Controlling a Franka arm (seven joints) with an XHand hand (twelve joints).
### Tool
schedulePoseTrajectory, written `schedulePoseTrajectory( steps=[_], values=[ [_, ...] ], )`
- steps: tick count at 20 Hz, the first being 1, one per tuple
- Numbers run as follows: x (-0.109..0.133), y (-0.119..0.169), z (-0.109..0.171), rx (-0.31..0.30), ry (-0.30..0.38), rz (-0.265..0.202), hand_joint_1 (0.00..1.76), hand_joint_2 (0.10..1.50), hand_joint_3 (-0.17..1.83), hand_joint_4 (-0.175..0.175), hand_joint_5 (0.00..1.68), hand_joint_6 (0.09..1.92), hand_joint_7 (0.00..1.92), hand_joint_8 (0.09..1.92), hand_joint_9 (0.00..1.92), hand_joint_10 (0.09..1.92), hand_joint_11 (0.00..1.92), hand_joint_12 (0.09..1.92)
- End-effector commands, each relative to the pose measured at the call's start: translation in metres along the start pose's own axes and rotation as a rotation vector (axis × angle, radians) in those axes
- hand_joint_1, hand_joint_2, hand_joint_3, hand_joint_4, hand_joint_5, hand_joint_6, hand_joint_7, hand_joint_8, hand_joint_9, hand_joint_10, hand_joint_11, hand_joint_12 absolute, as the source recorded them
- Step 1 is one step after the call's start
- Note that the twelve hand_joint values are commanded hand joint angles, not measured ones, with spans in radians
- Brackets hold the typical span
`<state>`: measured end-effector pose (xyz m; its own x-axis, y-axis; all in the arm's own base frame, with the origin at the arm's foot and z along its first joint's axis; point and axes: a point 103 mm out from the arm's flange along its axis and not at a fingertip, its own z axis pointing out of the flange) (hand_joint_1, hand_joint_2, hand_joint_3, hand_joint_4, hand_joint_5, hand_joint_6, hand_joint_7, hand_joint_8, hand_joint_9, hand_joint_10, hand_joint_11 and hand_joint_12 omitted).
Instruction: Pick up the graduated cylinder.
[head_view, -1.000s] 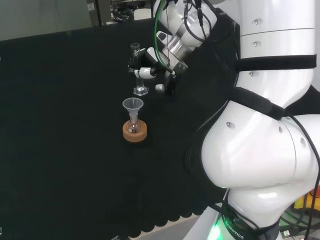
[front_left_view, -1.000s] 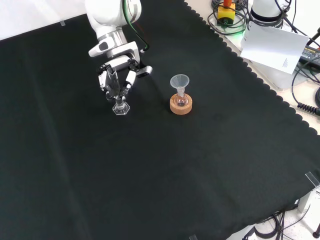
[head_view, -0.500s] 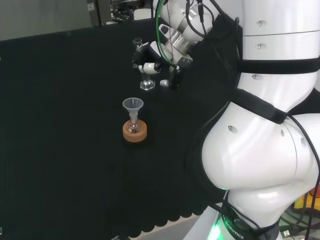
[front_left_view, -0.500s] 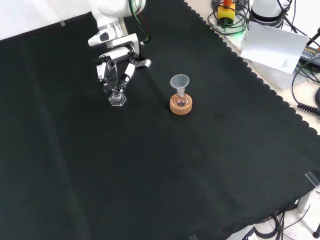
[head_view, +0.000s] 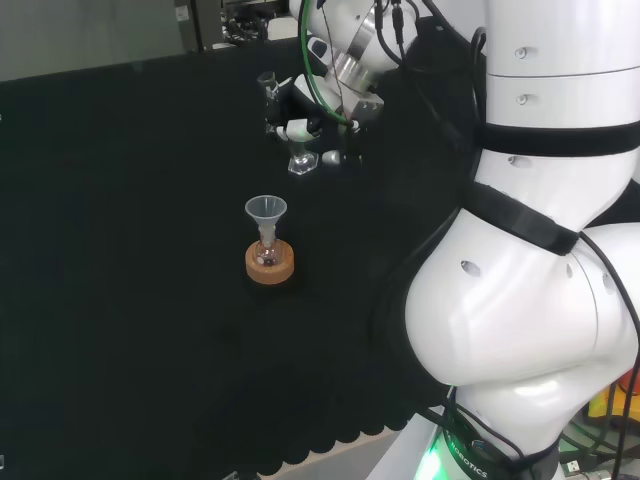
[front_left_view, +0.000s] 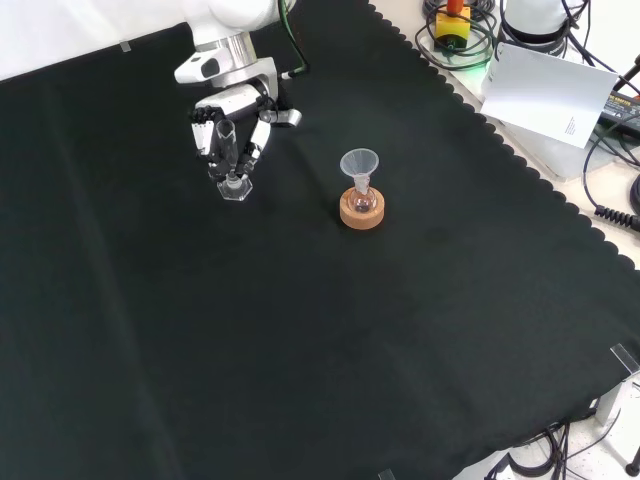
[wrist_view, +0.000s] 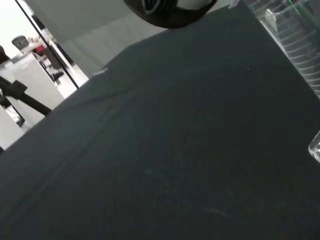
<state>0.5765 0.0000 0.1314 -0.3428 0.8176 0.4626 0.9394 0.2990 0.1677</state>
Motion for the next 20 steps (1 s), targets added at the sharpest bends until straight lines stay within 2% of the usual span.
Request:
schedulePoseTrajectory(
  steps=[1,13,20],
  values=[
    [0.009,0.000,-0.019,0.057,-0.079,-0.008,1.18,1.16,-0.17,-0.175,1.07,0.90,1.59,0.15,1.64,0.09,1.42,0.64],
    [0.029,-0.010,-0.041,0.256,-0.246,0.040,1.18,1.16,-0.17,-0.175,1.08,0.89,1.60,0.13,1.64,0.09,1.42,0.62],
    [0.038,-0.032,-0.061,0.288,-0.302,0.063,1.18,1.16,-0.17,-0.175,1.08,0.89,1.60,0.12,1.64,0.09,1.41,0.62]
  ],
)
